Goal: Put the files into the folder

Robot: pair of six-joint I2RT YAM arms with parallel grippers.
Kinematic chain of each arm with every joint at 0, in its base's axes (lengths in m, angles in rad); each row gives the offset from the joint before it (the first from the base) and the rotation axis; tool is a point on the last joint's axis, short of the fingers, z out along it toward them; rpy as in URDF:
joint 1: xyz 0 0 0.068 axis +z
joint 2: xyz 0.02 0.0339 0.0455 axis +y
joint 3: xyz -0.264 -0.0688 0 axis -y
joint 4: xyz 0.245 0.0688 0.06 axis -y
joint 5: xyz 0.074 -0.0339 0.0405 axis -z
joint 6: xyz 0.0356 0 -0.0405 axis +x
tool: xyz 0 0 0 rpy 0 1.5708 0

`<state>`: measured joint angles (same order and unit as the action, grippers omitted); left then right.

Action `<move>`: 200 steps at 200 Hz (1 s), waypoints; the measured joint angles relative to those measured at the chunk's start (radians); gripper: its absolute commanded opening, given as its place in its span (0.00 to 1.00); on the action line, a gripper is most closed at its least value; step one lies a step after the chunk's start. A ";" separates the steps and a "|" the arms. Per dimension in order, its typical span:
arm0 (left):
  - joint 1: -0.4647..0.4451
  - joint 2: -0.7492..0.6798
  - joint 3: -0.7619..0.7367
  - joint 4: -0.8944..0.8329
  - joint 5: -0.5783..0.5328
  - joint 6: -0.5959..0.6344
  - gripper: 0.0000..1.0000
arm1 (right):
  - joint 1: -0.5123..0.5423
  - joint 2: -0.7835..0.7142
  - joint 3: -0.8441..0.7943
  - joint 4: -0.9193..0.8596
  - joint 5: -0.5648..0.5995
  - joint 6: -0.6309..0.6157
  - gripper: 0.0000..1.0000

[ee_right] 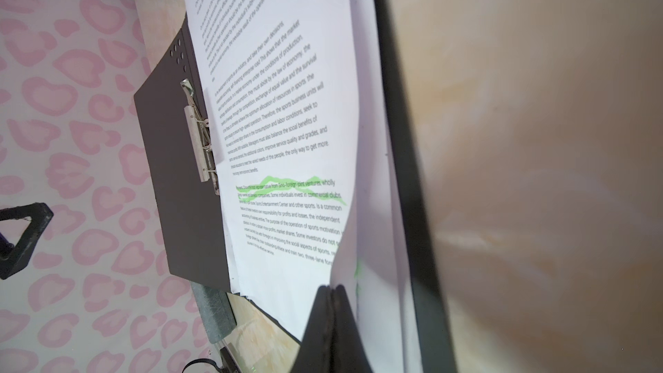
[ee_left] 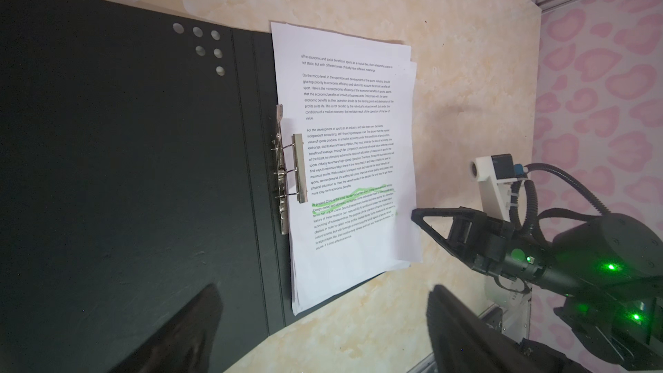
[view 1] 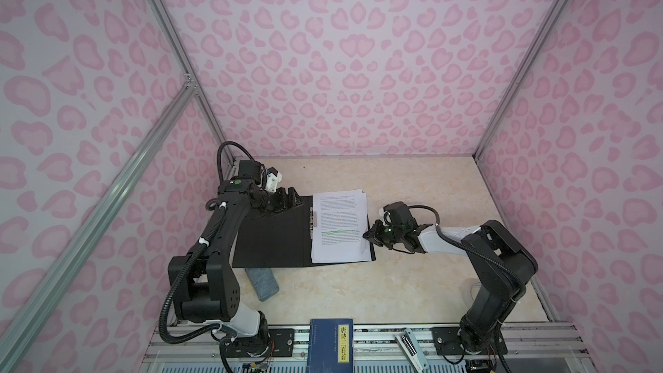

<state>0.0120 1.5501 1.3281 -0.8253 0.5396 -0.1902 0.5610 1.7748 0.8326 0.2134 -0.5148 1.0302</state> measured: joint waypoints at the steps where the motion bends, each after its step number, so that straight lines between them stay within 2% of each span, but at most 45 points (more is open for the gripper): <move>1: 0.000 0.000 0.000 0.000 0.000 0.000 0.92 | 0.000 0.000 0.001 -0.001 0.000 0.000 0.13; 24: 0.000 0.008 0.000 0.000 0.005 0.000 0.93 | 0.013 0.000 0.035 -0.045 0.018 -0.022 0.30; 57: 0.000 0.026 0.000 -0.010 0.006 0.003 0.93 | 0.022 -0.014 0.076 -0.173 0.063 -0.076 0.38; 146: -0.006 0.055 0.063 -0.024 -0.001 0.008 0.95 | 0.009 -0.060 0.208 -0.477 0.147 -0.224 0.42; 175: -0.024 0.079 0.068 -0.013 -0.029 0.020 0.95 | -0.053 -0.055 0.265 -0.514 0.144 -0.276 0.42; 200: -0.046 0.122 0.068 -0.006 -0.048 0.033 0.95 | -0.123 0.021 0.338 -0.502 0.112 -0.315 0.42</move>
<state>-0.0341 1.6722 1.3956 -0.8318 0.4915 -0.1574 0.4381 1.7958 1.1702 -0.2890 -0.4026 0.7147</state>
